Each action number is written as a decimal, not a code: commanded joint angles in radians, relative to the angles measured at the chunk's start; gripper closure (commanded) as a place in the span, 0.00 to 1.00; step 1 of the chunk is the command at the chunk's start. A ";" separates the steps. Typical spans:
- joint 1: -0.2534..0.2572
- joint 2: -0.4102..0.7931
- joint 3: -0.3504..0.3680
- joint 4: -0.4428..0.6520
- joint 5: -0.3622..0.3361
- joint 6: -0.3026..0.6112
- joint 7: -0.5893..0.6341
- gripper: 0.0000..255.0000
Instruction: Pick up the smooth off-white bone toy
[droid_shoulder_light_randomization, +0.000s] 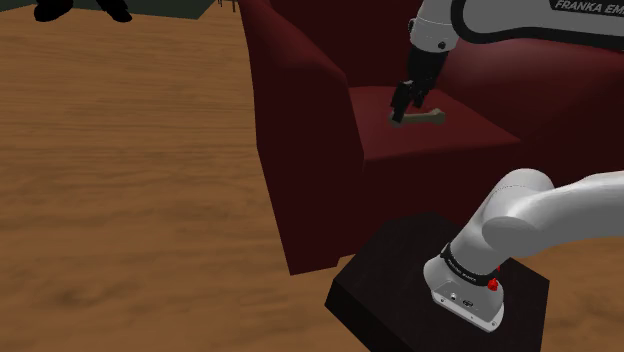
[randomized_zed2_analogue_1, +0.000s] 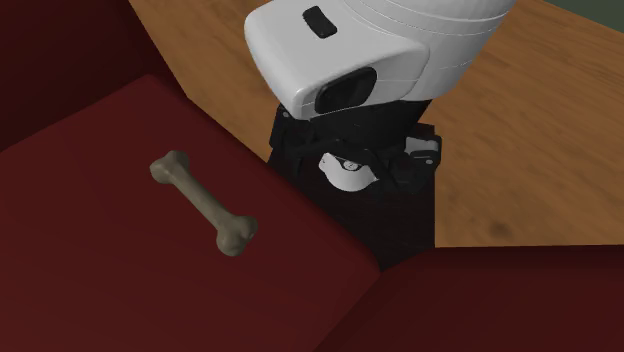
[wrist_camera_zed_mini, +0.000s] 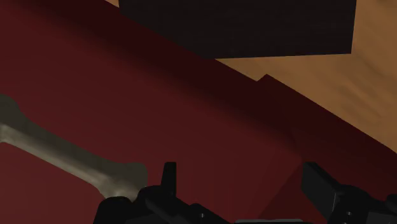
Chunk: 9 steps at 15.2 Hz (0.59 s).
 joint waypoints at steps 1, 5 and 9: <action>0.000 0.000 0.000 0.000 0.000 0.000 0.000 0.00; 0.056 -0.087 -0.165 -0.070 -0.088 0.019 -0.342 0.00; 0.113 -0.110 -0.346 -0.079 -0.185 0.043 -0.686 0.00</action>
